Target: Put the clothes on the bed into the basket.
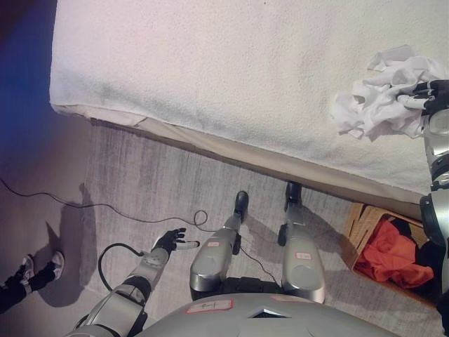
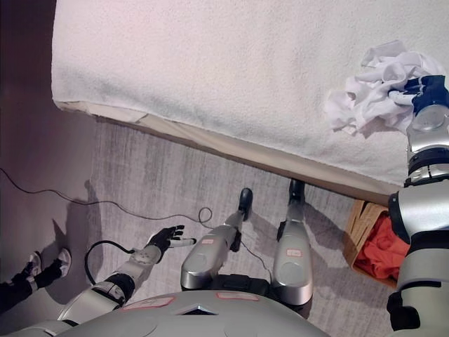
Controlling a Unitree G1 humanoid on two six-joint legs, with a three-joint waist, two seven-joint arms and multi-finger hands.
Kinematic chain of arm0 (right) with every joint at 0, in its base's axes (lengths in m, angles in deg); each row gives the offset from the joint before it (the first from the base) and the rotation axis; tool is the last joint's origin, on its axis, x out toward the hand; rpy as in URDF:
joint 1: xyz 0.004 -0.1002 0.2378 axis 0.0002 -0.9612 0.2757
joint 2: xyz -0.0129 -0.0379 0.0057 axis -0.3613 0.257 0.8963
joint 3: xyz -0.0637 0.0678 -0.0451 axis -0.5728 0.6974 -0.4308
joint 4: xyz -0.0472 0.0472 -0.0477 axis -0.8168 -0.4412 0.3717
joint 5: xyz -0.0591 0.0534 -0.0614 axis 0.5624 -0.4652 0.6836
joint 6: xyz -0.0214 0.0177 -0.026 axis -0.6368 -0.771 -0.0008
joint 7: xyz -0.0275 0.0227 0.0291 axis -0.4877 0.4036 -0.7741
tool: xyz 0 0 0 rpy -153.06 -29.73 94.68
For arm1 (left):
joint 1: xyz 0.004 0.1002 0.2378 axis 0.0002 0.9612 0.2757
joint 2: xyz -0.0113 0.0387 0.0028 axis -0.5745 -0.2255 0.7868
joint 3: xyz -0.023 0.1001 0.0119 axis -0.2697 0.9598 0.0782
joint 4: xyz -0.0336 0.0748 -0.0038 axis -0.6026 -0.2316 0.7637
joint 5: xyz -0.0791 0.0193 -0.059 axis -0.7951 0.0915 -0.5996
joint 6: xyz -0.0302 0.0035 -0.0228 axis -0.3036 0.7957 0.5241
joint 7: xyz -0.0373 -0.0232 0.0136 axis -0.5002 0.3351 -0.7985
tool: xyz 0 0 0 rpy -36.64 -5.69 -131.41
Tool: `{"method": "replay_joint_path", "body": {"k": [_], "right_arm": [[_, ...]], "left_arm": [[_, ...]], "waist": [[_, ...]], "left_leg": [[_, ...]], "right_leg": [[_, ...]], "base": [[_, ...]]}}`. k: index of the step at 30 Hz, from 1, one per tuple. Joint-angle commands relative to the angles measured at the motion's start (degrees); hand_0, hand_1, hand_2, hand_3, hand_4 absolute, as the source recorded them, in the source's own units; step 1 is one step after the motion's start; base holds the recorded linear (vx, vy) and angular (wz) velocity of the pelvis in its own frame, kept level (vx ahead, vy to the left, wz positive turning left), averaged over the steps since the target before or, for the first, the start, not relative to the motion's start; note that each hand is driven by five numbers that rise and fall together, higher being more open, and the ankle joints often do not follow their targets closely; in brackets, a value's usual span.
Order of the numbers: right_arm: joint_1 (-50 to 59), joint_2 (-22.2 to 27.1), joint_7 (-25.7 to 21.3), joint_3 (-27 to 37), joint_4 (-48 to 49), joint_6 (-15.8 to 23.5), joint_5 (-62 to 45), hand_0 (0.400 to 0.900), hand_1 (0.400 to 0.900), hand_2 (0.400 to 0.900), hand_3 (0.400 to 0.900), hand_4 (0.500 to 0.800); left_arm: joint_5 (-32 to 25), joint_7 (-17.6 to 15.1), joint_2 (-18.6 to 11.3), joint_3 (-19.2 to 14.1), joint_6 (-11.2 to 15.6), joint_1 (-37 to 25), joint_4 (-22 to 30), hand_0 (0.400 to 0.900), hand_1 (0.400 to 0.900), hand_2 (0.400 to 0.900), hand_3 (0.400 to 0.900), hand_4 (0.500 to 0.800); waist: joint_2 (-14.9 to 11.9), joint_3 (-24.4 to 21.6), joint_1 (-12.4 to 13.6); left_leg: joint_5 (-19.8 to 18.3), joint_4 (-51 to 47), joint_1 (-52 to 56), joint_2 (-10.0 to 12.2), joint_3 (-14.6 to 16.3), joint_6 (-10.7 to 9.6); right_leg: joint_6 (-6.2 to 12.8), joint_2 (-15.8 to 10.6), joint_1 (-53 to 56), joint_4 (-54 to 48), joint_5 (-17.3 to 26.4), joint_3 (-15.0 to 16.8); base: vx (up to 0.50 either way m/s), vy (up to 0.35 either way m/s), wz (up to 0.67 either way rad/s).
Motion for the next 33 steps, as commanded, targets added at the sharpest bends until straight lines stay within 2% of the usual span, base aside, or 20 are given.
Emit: {"method": "replay_joint_path", "body": {"k": [1,12,18,20,21,23,25,26,33], "right_arm": [[5.8,0.5,-1.5,-2.7,-2.7,2.4,-1.3,0.400,0.400,0.400,0.400,0.500],[5.4,-2.5,-1.3,-3.5,-1.7,2.0,-1.3,0.400,0.400,0.400,0.400,0.500],[6.1,-3.4,-0.5,-5.5,-1.3,1.4,1.2,0.400,0.400,0.400,0.400,0.500],[7.6,-3.8,1.0,-8.7,-0.9,1.0,5.3,0.400,0.400,0.400,0.400,0.500],[7.6,-3.8,1.0,-8.7,-1.0,1.0,5.3,0.400,0.400,0.400,0.400,0.500],[8.9,-4.3,1.6,-10.5,-0.3,0.8,7.6,0.400,0.400,0.400,0.400,0.500],[10.3,-4.9,2.0,-12.1,0.0,0.8,9.4,0.400,0.400,0.400,0.400,0.500],[12.2,-5.2,2.2,-13.3,1.1,0.8,10.5,0.400,0.400,0.400,0.400,0.500],[17.8,-6.2,3.5,-16.7,1.7,0.8,13.4,0.400,0.400,0.400,0.400,0.500]], "left_arm": [[-0.4,-0.9,-3.9,4.3,-0.4,2.3,-1.9,0.900,0.900,0.900,0.900,0.800],[-0.3,-1.7,-3.0,3.8,-0.7,-0.3,-5.7,0.900,0.900,0.900,0.900,0.800],[0.3,-1.9,-3.0,2.8,-1.0,-0.9,-8.1,0.900,0.900,0.900,0.900,0.800],[0.9,-1.6,-3.6,1.9,-1.1,-0.9,-9.2,0.900,0.900,0.900,0.900,0.800],[0.9,-1.6,-3.6,1.8,-1.1,-0.9,-9.2,0.900,0.900,0.900,0.900,0.800],[1.3,-1.3,-4.2,0.8,-1.2,-0.7,-10.0,0.900,0.900,0.900,0.900,0.800],[1.7,-1.2,-4.6,-0.2,-1.4,-0.2,-10.9,0.900,0.900,0.900,0.900,0.800],[1.8,-1.2,-4.9,-1.2,-1.4,0.5,-11.5,0.900,0.900,0.900,0.900,0.800],[1.8,-1.0,-5.9,-3.7,-1.8,2.1,-12.9,0.900,0.900,0.900,0.900,0.800]], "waist": [[-1.6,-1.9,1.7],[-3.4,-3.4,0.5],[-6.3,-5.4,-0.3],[-8.5,-6.8,-0.8],[-8.5,-6.8,-0.7],[-10.2,-8.1,-1.1],[-11.8,-9.4,-1.3],[-13.1,-10.8,-1.7],[-16.5,-15.6,-2.4]], "left_leg": [[-1.3,0.3,-0.4,0.2,3.2,-0.7],[-2.5,0.9,0.7,0.3,4.1,-0.3],[-3.8,1.3,2.1,0.7,5.3,0.1],[-4.7,1.4,3.6,1.1,6.4,0.4],[-4.7,1.3,3.7,1.2,6.5,0.4],[-5.5,1.4,5.1,1.5,7.6,0.7],[-6.3,1.5,6.7,1.8,9.0,0.9],[-7.2,1.7,8.1,2.0,10.7,0.9],[-9.9,2.3,13.7,2.3,15.2,1.7]], "right_leg": [[2.50,-4.4,-2.2,9.3,-8.0,2.8],[2.50,-4.5,-0.8,9.0,-7.9,3.5],[2.86,-4.3,0.6,7.7,-6.7,4.1],[3.08,-4.1,1.8,6.6,-6.0,4.7],[3.08,-4.0,1.9,6.6,-6.0,4.8],[3.35,-3.7,2.8,5.9,-5.5,5.4],[3.58,-3.3,3.8,5.0,-4.9,6.3],[3.93,-2.9,4.4,4.5,-4.3,7.5],[5.04,-1.9,7.4,4.1,-3.9,10.5]], "base": [[0.00,0.000,0.00],[0.00,0.019,-0.07],[0.00,0.010,-0.18],[0.01,0.023,-0.33],[0.01,0.026,-0.36],[0.02,0.024,-0.40],[0.03,0.060,-0.59],[0.01,0.063,-0.51],[0.04,0.062,-0.47]]}}
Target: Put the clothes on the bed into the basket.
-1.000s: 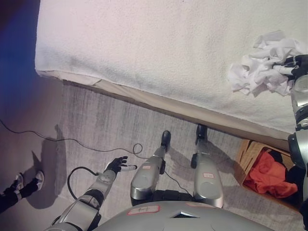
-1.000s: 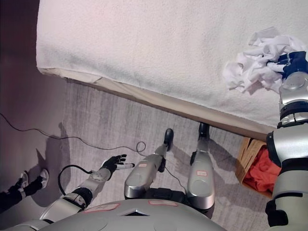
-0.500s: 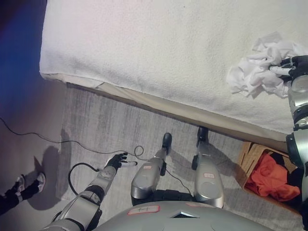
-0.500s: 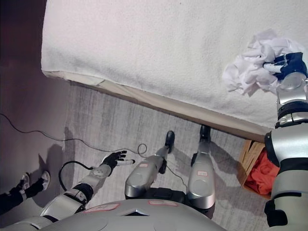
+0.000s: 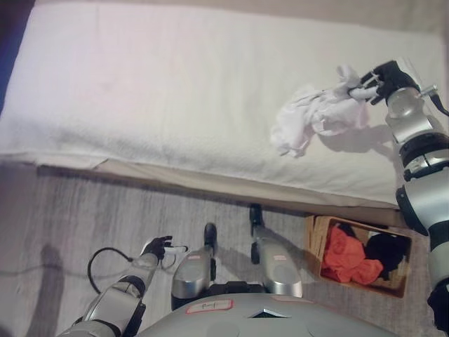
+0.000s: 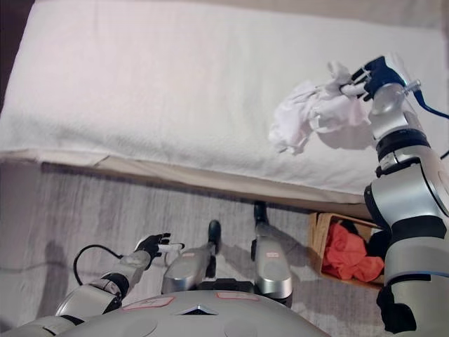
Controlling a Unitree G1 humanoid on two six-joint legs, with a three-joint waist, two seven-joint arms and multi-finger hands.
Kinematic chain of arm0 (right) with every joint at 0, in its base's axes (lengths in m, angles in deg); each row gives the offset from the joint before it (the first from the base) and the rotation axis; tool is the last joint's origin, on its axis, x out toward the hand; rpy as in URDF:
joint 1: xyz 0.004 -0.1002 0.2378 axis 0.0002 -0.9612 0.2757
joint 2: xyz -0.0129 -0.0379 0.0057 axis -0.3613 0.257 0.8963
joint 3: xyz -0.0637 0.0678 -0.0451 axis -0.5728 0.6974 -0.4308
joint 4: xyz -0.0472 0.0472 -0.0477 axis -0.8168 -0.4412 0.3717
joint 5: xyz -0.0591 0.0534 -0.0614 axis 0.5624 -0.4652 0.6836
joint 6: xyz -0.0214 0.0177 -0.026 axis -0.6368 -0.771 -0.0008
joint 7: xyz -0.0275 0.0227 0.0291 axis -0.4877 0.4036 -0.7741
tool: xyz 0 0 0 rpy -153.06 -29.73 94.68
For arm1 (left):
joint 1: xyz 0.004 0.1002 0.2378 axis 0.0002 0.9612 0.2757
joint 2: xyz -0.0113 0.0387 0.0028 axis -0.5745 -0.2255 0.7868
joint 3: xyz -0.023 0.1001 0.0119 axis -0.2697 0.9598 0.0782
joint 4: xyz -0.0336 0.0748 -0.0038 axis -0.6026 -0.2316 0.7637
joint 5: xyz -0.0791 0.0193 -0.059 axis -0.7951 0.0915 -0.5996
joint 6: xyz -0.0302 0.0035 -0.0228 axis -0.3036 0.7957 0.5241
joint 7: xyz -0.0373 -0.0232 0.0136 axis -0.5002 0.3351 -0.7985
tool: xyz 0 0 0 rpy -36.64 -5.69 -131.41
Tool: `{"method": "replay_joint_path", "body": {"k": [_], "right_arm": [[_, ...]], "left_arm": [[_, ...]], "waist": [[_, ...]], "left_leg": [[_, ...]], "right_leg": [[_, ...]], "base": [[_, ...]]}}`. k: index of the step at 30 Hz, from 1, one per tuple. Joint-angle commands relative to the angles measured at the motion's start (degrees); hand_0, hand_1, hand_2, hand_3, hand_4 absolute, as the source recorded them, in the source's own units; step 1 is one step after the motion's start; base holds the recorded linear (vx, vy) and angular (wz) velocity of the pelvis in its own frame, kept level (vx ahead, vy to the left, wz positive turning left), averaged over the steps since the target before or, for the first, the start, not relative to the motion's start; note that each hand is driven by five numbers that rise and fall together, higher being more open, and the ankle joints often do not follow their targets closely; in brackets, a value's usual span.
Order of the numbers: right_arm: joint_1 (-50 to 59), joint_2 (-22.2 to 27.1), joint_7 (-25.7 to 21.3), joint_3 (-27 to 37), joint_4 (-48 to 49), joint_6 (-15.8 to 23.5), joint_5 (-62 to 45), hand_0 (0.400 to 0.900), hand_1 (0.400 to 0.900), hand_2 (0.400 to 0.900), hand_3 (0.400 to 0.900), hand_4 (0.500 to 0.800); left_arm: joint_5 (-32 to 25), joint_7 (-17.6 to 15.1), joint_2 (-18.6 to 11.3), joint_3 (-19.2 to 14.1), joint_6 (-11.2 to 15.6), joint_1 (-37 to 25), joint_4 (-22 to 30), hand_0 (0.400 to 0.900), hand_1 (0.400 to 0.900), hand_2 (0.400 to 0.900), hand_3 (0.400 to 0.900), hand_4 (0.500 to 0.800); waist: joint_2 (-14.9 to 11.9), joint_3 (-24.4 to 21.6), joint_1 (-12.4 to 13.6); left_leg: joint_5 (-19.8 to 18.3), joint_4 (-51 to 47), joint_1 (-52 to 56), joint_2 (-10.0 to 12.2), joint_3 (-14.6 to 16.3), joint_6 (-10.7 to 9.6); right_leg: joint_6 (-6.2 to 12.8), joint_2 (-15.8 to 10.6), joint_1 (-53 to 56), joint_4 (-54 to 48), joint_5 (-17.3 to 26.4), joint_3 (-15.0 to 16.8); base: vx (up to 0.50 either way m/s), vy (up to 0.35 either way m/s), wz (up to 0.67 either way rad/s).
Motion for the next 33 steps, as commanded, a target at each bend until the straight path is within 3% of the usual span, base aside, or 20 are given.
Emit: {"method": "replay_joint_path", "body": {"k": [1,6,14,25,33], "right_arm": [[10.9,1.6,-2.1,-4.9,-3.0,2.3,2.9,0.400,0.400,0.400,0.400,0.500],[12.8,2.5,-1.5,-6.6,-2.4,2.2,4.3,0.400,0.400,0.400,0.400,0.500],[11.8,9.5,-0.8,-7.0,-3.6,1.9,5.8,0.400,0.400,0.400,0.400,0.500],[9.9,18.4,-0.2,-6.7,-5.6,1.5,7.4,0.400,0.400,0.400,0.400,0.500],[8.4,22.3,0.4,-5.9,-6.9,1.0,8.1,0.400,0.400,0.400,0.400,0.500]], "left_arm": [[1.1,-0.5,-4.6,1.3,-0.3,3.6,-4.1,0.900,0.900,0.900,0.900,0.800],[1.3,-0.4,-5.0,0.1,-0.5,4.9,-4.6,0.900,0.900,0.900,0.900,0.800],[2.4,0.2,-5.2,-0.9,-0.6,6.7,-5.4,0.900,0.900,0.900,0.900,0.800],[3.5,0.6,-5.3,-1.3,-0.4,7.6,-4.9,0.900,0.900,0.900,0.900,0.800],[4.0,0.6,-5.2,-1.4,-0.6,7.8,-4.5,0.900,0.900,0.900,0.900,0.800]], "waist": [[-1.5,-9.1,-0.8],[-2.5,-11.2,-1.8],[-2.9,-12.3,-3.6],[-2.4,-11.8,-6.5],[-2.1,-11.0,-8.5]], "left_leg": [[-6.5,2.3,1.8,1.8,4.2,-0.3],[-7.9,2.5,4.3,1.2,7.2,0.6],[-9.4,3.2,6.6,-0.1,9.8,2.3],[-12.6,5.8,8.9,-1.8,14.3,4.6],[-14.8,8.4,9.2,-2.9,16.8,5.9]], "right_leg": [[5.68,-4.1,-0.1,4.1,-5.1,0.4],[6.94,-3.8,0.6,4.1,-4.0,2.9],[8.28,-3.6,0.7,4.7,-2.8,5.5],[9.94,-2.9,0.2,5.2,-1.0,9.7],[10.82,-2.2,-0.8,5.5,0.2,12.3]], "base": [[0.02,0.066,-0.34],[-0.02,0.082,-0.40],[-0.04,0.068,-0.28],[-0.03,0.060,-0.39],[-0.01,0.041,-0.32]]}}
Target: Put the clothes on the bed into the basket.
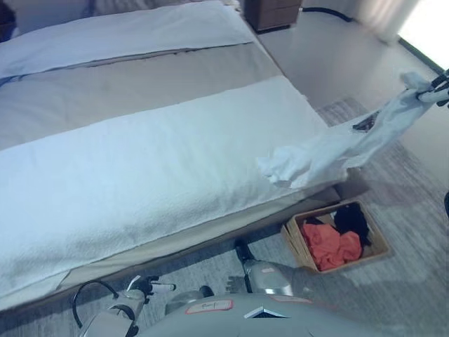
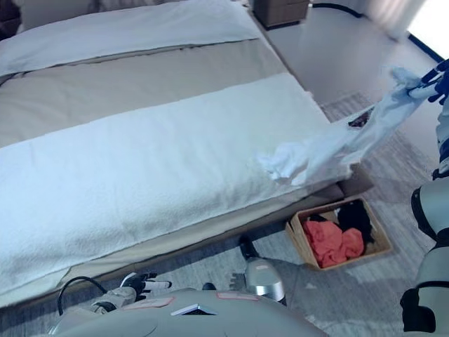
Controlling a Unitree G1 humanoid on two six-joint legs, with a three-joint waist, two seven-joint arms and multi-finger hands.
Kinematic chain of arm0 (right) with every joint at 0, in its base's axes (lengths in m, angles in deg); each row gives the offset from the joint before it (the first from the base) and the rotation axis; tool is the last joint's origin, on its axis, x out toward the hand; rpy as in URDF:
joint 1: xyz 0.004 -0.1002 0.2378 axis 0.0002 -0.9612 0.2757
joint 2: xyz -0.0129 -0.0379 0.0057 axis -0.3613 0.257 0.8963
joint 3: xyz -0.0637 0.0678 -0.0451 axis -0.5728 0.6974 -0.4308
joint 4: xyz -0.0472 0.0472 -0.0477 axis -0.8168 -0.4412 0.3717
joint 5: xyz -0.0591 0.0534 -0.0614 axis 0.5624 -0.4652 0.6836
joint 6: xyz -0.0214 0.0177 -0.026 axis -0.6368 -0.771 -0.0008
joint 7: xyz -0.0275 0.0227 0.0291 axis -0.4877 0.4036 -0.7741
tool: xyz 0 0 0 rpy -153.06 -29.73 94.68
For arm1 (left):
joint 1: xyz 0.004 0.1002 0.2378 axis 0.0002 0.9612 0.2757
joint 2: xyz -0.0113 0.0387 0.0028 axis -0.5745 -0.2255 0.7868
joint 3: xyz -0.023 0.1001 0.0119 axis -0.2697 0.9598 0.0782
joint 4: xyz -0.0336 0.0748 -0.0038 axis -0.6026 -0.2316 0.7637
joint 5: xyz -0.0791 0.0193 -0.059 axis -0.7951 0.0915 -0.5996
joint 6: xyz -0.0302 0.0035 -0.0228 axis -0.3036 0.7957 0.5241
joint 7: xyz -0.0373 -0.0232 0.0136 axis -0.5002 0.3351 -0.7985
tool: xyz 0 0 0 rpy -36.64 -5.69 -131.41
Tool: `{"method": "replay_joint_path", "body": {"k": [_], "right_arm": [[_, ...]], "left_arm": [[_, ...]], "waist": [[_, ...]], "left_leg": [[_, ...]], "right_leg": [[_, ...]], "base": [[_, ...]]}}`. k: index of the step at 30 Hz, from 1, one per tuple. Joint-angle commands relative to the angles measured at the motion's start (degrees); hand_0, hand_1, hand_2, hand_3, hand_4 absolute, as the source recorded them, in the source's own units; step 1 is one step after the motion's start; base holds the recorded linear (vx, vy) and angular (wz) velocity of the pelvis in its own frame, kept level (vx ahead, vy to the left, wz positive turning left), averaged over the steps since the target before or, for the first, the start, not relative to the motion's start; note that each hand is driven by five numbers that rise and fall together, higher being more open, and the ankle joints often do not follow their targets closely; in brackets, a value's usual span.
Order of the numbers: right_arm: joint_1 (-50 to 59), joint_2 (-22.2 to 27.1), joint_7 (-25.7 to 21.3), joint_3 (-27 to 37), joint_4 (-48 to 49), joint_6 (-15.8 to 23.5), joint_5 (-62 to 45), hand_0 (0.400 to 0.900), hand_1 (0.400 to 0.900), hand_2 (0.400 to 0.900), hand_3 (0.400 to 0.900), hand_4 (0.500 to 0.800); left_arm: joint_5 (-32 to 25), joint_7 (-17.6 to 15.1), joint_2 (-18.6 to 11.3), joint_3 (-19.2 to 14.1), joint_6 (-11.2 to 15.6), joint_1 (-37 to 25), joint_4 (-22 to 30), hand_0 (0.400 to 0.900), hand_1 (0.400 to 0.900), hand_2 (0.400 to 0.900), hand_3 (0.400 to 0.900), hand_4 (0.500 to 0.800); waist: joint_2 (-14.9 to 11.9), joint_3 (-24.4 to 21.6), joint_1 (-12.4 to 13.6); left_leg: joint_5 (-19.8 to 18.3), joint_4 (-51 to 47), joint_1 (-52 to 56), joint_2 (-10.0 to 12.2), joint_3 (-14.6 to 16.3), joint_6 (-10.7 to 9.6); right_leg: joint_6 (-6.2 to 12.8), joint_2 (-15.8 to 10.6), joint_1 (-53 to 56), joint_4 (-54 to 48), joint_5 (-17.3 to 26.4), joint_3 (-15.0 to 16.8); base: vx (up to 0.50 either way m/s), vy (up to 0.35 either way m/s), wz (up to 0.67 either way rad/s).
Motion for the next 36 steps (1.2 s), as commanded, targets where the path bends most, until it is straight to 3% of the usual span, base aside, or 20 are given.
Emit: {"method": "replay_joint_path", "body": {"k": [1,15,28,31,32,34,35,36], "right_arm": [[8.7,6.4,-3.3,-2.3,-2.3,1.3,2.9,0.400,0.400,0.400,0.400,0.500],[4.7,11.2,-2.8,0.5,-2.6,1.0,2.0,0.400,0.400,0.400,0.400,0.500],[-0.1,12.6,-2.9,4.2,-2.0,0.8,0.6,0.400,0.400,0.400,0.400,0.500],[-0.6,12.6,-2.9,4.5,-1.7,0.8,0.4,0.400,0.400,0.400,0.400,0.500],[-0.8,12.7,-2.8,4.7,-1.8,0.8,0.4,0.400,0.400,0.400,0.400,0.500],[-1.1,12.5,-2.4,4.6,-1.8,0.8,0.5,0.400,0.400,0.400,0.400,0.500],[-1.3,12.3,-2.7,5.1,-1.8,0.8,0.3,0.451,0.451,0.451,0.451,0.531],[-1.5,12.2,-2.8,5.3,-1.9,0.7,0.3,0.900,0.900,0.900,0.900,0.800]], "left_arm": [[1.7,-0.8,-4.5,0.1,0.5,1.0,-1.1,0.900,0.900,0.900,0.900,0.800],[2.9,-1.4,-4.4,0.8,0.3,0.5,-0.7,0.900,0.900,0.900,0.900,0.800],[3.3,-1.8,-4.3,0.8,0.2,-0.1,-0.8,0.900,0.900,0.900,0.900,0.800],[3.2,-1.8,-4.4,0.4,0.1,0.0,-1.1,0.900,0.900,0.900,0.900,0.800],[3.3,-1.9,-4.4,0.5,0.1,0.0,-1.1,0.900,0.900,0.900,0.900,0.800],[3.5,-1.8,-4.5,0.5,0.0,-0.1,-1.2,0.900,0.900,0.900,0.900,0.800],[3.4,-1.8,-4.4,0.5,0.0,-0.2,-1.2,0.900,0.900,0.900,0.900,0.800],[3.4,-1.8,-4.3,0.5,-0.1,-0.2,-1.2,0.900,0.900,0.900,0.900,0.800]], "waist": [[-0.3,-0.2,-0.3],[2.0,0.6,-2.7],[2.2,1.5,-2.3],[1.3,1.7,-2.1],[2.1,1.6,-2.0],[1.1,1.7,-1.9],[1.2,1.7,-1.8],[1.2,1.8,-1.8]], "left_leg": [[-10.9,8.5,-1.2,0.4,-2.4,2.4],[-13.2,9.2,-0.8,-0.3,-2.1,3.3],[-12.5,8.5,-1.1,0.0,-2.9,2.8],[-10.9,8.4,-1.8,-0.2,-2.2,2.3],[-12.1,8.1,-1.3,0.1,-3.0,2.6],[-10.6,8.1,-1.9,-0.1,-2.4,2.1],[-10.6,8.1,-1.9,-0.1,-2.5,2.1],[-10.5,8.0,-1.9,-0.1,-2.6,2.0]], "right_leg": [[6.56,-2.6,-3.0,5.5,1.0,1.5],[7.32,-3.0,-3.0,4.9,1.8,1.2],[7.01,-3.3,-3.2,4.4,1.5,0.3],[6.60,-3.5,-3.9,4.6,2.6,0.8],[6.81,-3.3,-3.3,4.5,1.5,0.2],[6.39,-3.5,-3.9,4.5,2.5,0.7],[6.36,-3.5,-3.9,4.5,2.5,0.6],[6.34,-3.5,-3.8,4.5,2.4,0.5]], "base": [[-0.02,0.039,-0.27],[0.01,0.028,-0.08],[0.00,-0.019,0.05],[-0.01,-0.043,0.02],[0.00,-0.015,0.04],[-0.02,-0.055,0.03],[0.01,-0.013,0.04],[0.01,-0.012,0.05]]}}
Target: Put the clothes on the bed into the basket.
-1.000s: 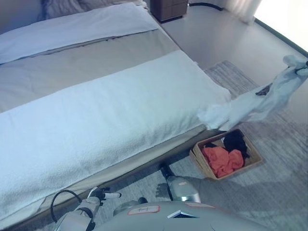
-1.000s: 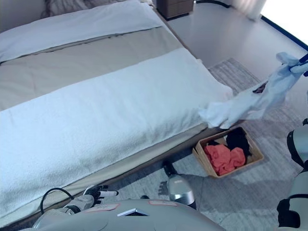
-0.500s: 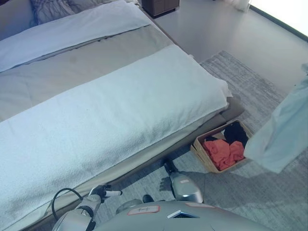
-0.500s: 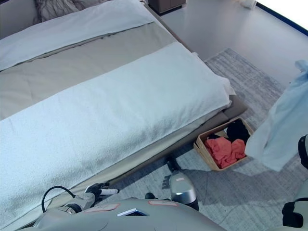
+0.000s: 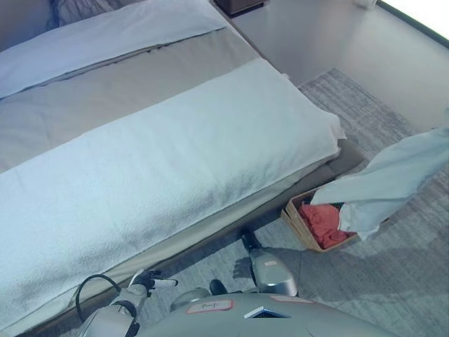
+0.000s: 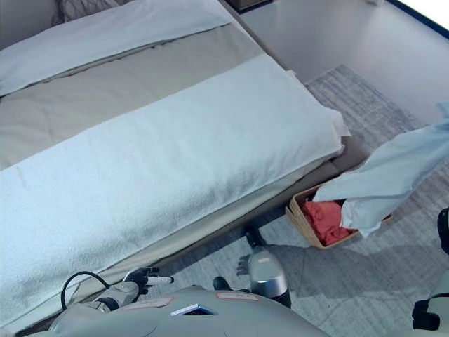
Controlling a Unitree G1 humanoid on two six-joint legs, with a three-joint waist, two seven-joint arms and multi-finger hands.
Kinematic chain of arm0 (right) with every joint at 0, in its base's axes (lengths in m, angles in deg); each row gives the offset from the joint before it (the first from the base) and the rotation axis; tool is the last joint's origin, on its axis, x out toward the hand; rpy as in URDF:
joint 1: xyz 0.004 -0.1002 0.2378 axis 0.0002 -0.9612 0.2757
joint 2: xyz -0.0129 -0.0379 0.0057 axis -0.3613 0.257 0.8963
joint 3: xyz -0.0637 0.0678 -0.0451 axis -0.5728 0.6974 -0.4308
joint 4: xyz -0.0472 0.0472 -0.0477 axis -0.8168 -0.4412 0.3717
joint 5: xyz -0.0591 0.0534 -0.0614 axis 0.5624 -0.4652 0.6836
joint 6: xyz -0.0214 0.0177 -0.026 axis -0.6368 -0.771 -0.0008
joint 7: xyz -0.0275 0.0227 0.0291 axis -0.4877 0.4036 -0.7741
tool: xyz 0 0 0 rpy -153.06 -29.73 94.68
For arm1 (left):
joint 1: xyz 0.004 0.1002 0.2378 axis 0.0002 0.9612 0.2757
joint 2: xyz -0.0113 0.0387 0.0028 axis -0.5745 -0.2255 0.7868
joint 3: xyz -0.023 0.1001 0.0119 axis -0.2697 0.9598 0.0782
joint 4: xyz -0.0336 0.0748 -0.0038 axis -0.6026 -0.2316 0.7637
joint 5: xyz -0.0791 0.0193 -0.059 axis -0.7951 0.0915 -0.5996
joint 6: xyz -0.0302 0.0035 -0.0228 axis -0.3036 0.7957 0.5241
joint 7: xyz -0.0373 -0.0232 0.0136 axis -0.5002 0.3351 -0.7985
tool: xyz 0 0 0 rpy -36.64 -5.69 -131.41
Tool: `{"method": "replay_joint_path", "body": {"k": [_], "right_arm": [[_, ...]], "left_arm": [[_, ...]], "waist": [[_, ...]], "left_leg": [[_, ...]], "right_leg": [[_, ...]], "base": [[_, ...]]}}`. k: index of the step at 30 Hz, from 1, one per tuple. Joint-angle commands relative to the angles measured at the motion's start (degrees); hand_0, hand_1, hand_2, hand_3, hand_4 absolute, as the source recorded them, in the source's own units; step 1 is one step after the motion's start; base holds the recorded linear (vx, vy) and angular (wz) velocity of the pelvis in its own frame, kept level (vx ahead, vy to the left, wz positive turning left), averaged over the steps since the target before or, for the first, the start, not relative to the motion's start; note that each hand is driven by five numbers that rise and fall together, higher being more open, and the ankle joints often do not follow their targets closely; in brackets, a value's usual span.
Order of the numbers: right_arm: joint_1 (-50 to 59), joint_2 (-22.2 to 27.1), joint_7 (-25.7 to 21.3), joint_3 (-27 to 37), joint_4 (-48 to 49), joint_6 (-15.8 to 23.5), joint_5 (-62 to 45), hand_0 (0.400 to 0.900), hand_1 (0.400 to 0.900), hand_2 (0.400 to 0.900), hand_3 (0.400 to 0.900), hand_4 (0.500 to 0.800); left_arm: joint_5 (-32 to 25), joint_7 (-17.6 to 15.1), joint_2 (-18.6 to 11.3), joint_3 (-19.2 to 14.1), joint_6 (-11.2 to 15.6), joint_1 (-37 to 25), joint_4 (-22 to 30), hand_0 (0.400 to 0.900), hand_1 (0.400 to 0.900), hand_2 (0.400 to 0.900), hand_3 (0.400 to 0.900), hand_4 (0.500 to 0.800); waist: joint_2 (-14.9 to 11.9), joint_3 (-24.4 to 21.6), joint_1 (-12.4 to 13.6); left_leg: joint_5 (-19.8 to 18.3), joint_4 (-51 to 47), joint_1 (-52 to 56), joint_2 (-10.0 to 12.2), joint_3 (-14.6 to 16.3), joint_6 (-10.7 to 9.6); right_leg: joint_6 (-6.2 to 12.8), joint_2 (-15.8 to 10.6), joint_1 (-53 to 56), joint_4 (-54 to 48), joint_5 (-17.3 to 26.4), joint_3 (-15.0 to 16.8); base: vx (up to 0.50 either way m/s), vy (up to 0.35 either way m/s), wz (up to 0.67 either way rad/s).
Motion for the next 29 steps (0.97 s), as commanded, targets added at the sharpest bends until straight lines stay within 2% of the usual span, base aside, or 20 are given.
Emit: {"method": "replay_joint_path", "body": {"k": [1,29], "right_arm": [[6.6,4.9,-4.0,-2.1,1.1,1.7,-0.2,0.900,0.900,0.900,0.900,0.800],[2.5,3.9,-3.0,0.0,0.3,1.9,-0.9,0.900,0.900,0.900,0.900,0.800]], "left_arm": [[1.6,-1.7,-4.4,0.5,0.1,0.9,-1.3,0.900,0.900,0.900,0.900,0.800],[1.8,-1.3,-4.5,1.2,-0.1,0.5,-0.3,0.900,0.900,0.900,0.900,0.800]], "waist": [[-1.8,-1.4,0.9],[-2.6,-1.3,3.2]], "left_leg": [[-9.0,8.5,-1.5,0.3,-4.3,0.1],[-7.4,7.7,-2.5,1.2,-7.0,-1.0]], "right_leg": [[2.88,-2.7,-2.2,4.3,4.9,3.2],[1.50,-3.4,-1.7,4.3,4.0,0.7]], "base": [[0.01,-0.017,0.05],[0.00,-0.012,0.07]]}}
